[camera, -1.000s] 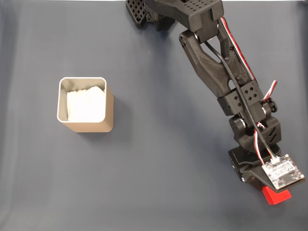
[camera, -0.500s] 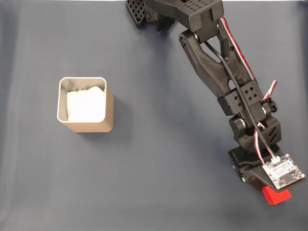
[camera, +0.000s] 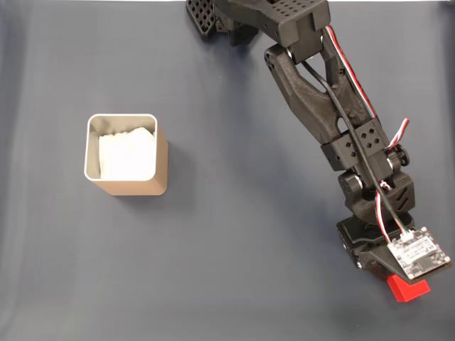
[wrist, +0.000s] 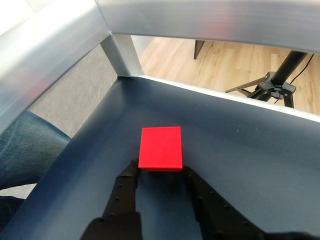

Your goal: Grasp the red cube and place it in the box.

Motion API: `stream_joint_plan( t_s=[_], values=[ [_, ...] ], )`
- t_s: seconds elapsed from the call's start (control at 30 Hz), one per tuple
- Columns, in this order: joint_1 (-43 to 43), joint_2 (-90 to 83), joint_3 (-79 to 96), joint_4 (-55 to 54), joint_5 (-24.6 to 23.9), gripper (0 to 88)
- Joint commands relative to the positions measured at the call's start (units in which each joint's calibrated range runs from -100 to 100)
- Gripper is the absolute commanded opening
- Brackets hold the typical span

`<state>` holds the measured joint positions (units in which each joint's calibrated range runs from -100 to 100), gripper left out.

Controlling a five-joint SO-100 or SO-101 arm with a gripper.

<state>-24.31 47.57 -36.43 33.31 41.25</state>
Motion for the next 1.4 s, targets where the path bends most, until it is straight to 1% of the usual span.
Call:
stream_joint_plan(
  t_s=[0.0,0.33,0.43,0.57,0.9,1.23,1.37],
  values=[
    [1.0,-6.1,-1.7,1.2,0.0,13.7],
    [1.5,-9.8,0.7,2.6,1.0,6.4],
    [1.5,-12.0,2.6,3.3,1.4,2.8],
    [1.5,-15.9,6.4,3.3,1.8,1.1],
    [0.8,-30.5,19.4,3.7,2.4,2.3],
    [1.0,-48.2,37.7,5.3,3.5,2.0],
    [1.4,-54.4,42.4,6.5,3.5,1.9]
  ],
)
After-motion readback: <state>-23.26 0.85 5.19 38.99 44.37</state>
